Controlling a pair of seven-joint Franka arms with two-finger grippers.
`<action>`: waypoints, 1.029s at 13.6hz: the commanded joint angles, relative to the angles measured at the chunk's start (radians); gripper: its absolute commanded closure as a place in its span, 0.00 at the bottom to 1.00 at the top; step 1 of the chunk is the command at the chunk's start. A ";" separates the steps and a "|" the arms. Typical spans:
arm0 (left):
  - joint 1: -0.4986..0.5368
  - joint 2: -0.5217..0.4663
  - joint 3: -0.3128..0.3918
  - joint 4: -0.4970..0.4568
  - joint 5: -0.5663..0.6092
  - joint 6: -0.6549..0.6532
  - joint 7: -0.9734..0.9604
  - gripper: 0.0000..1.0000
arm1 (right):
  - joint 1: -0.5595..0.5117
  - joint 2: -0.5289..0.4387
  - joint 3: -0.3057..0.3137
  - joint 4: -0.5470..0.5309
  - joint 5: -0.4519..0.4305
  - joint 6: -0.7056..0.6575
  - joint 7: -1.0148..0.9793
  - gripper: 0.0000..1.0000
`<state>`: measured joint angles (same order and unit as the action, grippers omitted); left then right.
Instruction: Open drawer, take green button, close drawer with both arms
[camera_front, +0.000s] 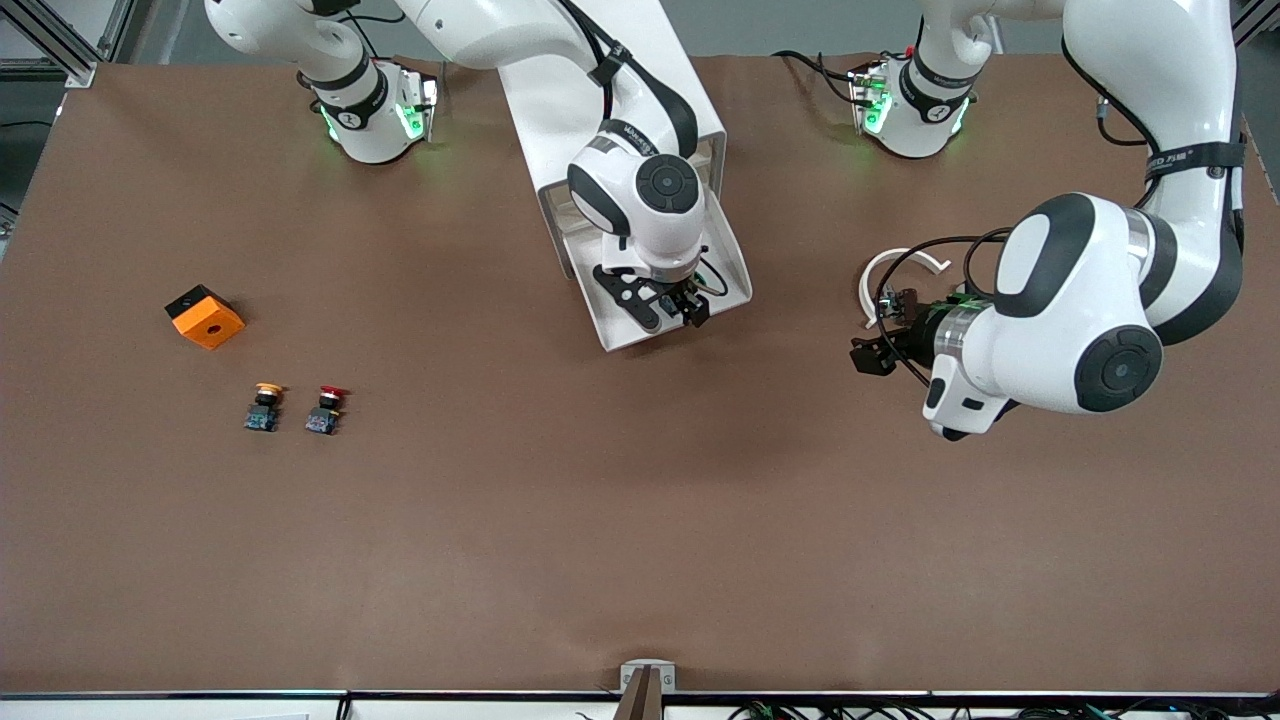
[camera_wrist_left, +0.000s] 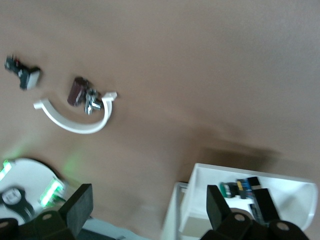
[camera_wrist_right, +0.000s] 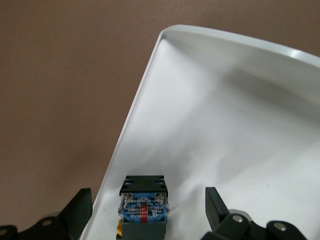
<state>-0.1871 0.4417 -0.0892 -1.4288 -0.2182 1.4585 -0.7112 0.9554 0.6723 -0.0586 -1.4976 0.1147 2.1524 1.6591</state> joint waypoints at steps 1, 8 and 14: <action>0.008 -0.118 -0.004 -0.203 0.040 0.124 0.136 0.00 | 0.013 0.018 -0.010 0.028 0.002 0.000 0.019 0.00; 0.006 -0.121 -0.004 -0.286 0.051 0.244 0.177 0.00 | 0.013 0.029 -0.010 0.036 0.002 0.000 0.017 0.24; -0.002 -0.130 -0.021 -0.384 0.053 0.359 0.176 0.00 | 0.013 0.030 -0.010 0.043 0.002 0.000 0.018 0.57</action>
<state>-0.1880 0.3516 -0.0935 -1.7285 -0.1844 1.7434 -0.5472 0.9563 0.6853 -0.0587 -1.4814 0.1148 2.1548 1.6610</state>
